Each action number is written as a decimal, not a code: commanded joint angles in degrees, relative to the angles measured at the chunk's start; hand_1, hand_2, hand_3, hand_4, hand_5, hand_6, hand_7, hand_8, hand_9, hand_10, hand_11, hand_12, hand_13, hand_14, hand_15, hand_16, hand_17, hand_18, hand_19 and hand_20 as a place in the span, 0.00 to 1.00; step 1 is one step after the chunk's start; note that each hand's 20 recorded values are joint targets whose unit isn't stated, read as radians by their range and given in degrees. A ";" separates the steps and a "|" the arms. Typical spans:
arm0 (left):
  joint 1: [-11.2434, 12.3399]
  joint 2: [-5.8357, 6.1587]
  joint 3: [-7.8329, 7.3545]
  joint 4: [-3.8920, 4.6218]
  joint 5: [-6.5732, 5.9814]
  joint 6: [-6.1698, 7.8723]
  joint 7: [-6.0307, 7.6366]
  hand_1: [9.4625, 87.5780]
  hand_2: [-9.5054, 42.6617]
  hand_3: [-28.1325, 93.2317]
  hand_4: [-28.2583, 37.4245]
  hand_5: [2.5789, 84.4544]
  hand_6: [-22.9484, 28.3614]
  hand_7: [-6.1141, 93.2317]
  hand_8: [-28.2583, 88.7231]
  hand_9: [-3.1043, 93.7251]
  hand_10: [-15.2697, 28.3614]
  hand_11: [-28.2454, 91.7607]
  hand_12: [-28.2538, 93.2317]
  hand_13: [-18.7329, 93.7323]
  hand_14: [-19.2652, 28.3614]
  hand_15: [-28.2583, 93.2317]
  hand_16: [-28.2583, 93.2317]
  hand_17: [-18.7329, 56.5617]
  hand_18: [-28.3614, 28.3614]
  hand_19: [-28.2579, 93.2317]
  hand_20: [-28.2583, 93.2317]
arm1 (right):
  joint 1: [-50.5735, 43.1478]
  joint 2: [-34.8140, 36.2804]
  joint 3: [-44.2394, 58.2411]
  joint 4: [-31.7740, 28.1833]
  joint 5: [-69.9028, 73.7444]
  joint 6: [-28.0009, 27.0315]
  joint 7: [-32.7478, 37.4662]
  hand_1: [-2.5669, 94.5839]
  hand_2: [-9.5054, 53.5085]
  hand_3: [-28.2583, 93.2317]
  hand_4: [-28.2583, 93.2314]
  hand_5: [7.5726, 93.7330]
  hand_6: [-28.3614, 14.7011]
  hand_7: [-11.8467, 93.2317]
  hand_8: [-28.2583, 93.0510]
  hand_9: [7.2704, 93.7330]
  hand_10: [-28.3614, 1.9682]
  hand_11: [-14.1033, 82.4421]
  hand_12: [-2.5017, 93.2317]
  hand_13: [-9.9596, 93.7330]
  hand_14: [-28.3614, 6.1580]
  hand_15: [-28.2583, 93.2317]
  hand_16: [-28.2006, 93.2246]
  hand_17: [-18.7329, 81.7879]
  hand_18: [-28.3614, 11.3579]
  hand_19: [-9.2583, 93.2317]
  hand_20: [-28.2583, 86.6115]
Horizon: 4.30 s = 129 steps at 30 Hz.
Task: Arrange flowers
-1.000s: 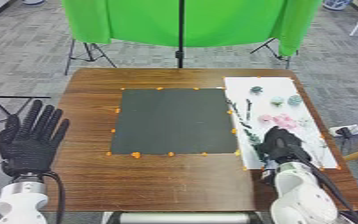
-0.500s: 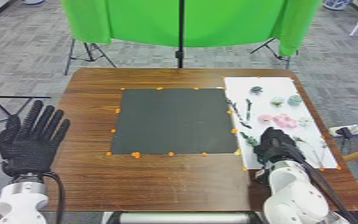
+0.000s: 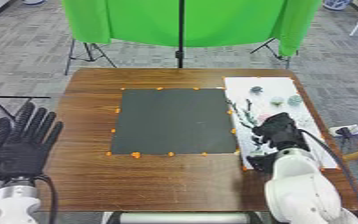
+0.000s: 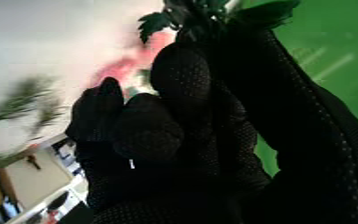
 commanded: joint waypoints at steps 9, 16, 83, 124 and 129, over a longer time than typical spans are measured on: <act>0.48 1.46 1.38 0.22 -0.16 0.52 0.26 0.17 0.46 0.86 0.00 0.45 0.57 0.14 0.17 0.37 0.62 0.33 0.31 0.38 0.62 0.36 0.20 0.20 0.70 0.39 0.34 | 24.87 -14.30 -22.45 11.08 14.80 0.74 2.47 0.61 0.00 0.82 0.09 0.73 0.60 0.60 0.38 0.82 0.49 0.63 0.55 0.80 0.44 0.90 0.51 0.56 0.02 0.98 0.57; -1.77 3.68 3.42 0.93 -0.13 2.23 -1.07 0.17 0.46 0.86 0.00 0.46 0.57 0.14 0.17 0.37 0.62 0.33 0.31 0.38 0.62 0.36 0.20 0.21 0.70 0.39 0.34 | 25.38 -22.09 -28.46 14.89 12.94 5.95 7.04 0.61 0.00 0.82 0.07 0.70 0.59 0.65 0.36 0.81 0.49 0.63 0.54 0.81 0.45 0.91 0.50 0.58 0.01 1.00 0.59; -3.52 3.92 4.76 1.49 0.19 1.96 -1.79 0.17 0.47 0.86 0.00 0.46 0.57 0.15 0.17 0.36 0.62 0.33 0.31 0.38 0.66 0.39 0.21 0.20 0.70 0.40 0.34 | 28.25 -21.20 -32.44 19.70 1.73 -40.37 -12.46 0.36 0.21 0.85 0.06 0.60 0.41 0.18 0.14 0.42 0.15 0.28 0.18 0.50 0.17 0.81 0.34 0.43 0.04 0.93 0.65; -5.12 4.24 5.81 2.34 0.29 1.77 -2.78 0.18 0.48 0.86 0.00 0.46 0.57 0.15 0.17 0.36 0.62 0.34 0.31 0.39 0.67 0.41 0.21 0.19 0.71 0.41 0.34 | 30.36 -23.07 -33.37 23.59 0.75 -35.65 -8.79 0.34 0.28 0.88 0.06 0.50 0.25 0.14 0.15 0.45 0.09 0.31 0.19 0.53 0.17 0.82 0.36 0.46 0.03 0.96 0.60; -4.93 4.06 5.86 2.30 0.32 1.69 -2.69 0.18 0.48 0.86 0.00 0.46 0.57 0.15 0.17 0.36 0.62 0.34 0.31 0.39 0.67 0.41 0.21 0.19 0.71 0.41 0.34 | 30.40 -23.01 -33.19 22.33 1.77 -36.23 -9.21 0.33 0.27 0.88 0.06 0.50 0.27 0.14 0.15 0.45 0.09 0.31 0.19 0.53 0.17 0.82 0.36 0.46 0.03 0.96 0.59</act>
